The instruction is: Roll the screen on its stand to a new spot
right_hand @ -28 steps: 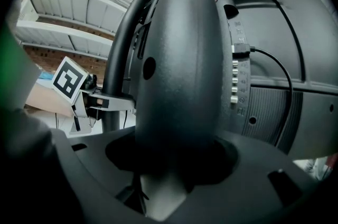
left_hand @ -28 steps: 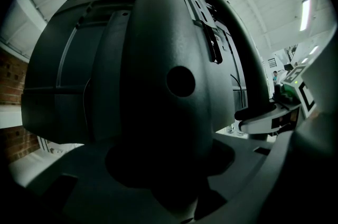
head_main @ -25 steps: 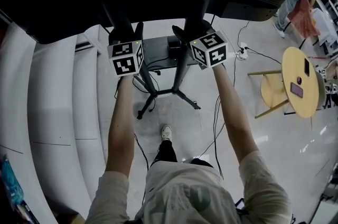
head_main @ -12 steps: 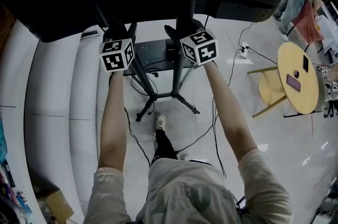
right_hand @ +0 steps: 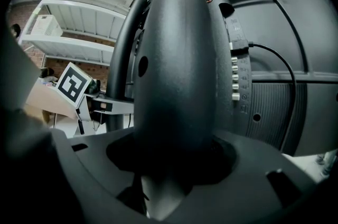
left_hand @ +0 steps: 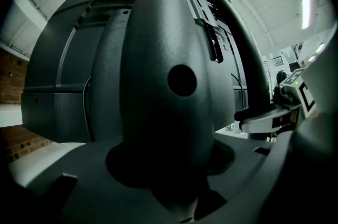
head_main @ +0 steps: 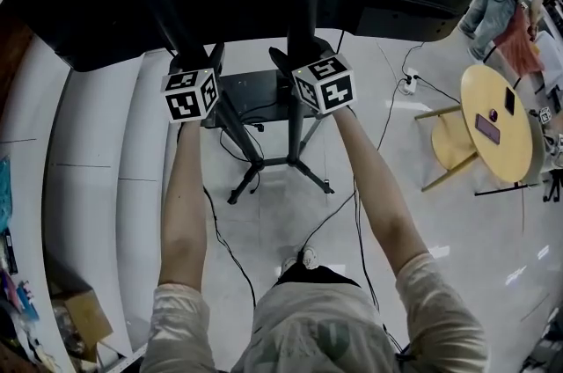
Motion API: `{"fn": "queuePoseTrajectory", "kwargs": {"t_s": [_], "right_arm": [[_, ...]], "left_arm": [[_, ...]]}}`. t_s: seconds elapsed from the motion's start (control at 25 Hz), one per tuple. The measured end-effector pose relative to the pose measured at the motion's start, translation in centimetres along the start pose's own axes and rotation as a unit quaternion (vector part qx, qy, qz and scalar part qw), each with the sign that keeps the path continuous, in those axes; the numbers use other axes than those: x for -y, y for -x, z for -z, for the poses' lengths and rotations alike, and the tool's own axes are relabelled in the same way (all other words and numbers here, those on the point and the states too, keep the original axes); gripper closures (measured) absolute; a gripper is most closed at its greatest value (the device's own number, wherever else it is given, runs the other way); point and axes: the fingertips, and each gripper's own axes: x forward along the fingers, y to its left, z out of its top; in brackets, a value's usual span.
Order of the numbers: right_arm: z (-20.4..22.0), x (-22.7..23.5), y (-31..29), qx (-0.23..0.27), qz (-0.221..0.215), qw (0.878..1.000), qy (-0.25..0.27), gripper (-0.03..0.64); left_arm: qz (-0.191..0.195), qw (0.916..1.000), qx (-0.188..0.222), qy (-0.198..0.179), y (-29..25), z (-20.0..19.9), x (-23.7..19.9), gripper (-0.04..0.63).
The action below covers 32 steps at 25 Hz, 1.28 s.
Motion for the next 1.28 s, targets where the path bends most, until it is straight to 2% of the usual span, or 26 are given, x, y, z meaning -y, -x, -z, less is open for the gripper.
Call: {"fn": "queuePoseTrajectory", "kwargs": {"t_s": [0.4, 0.8, 1.28], "right_arm": [[0.5, -3.8, 4.6, 0.000, 0.014, 1.000, -0.003, 0.383], [1.0, -8.0, 8.8, -0.022, 0.023, 0.999, -0.005, 0.383], [1.7, -15.5, 17.1, 0.026, -0.013, 1.000, -0.002, 0.383]], "left_arm": [[0.007, 1.0000, 0.002, 0.000, 5.4, 0.6, 1.9, 0.371], [0.007, 1.0000, 0.006, -0.002, 11.2, 0.9, 3.2, 0.373], [-0.002, 0.9998, 0.018, 0.004, 22.1, 2.6, 6.8, 0.373]]}}
